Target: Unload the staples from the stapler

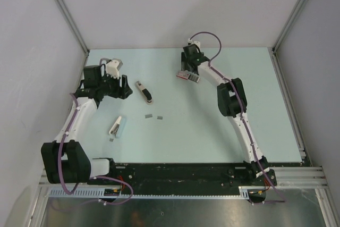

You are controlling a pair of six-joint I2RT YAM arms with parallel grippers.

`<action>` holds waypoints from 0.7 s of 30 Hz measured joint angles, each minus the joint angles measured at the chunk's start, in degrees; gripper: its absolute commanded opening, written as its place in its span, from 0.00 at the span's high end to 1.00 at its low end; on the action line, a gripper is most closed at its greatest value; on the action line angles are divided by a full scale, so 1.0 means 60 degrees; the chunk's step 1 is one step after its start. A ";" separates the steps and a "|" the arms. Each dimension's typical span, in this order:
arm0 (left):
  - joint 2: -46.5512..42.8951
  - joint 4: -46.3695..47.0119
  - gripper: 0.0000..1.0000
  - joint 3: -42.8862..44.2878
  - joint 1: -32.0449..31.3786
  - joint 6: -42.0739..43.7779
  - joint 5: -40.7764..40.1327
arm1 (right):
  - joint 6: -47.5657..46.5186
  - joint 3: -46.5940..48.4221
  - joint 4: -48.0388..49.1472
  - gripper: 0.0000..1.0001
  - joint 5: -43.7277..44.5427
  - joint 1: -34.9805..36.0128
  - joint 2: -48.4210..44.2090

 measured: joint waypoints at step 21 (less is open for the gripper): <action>0.0076 -0.0029 0.33 -0.0004 0.0000 0.0044 -0.0018 | 0.0120 -0.1883 0.0368 0.28 0.0084 0.0397 -0.0885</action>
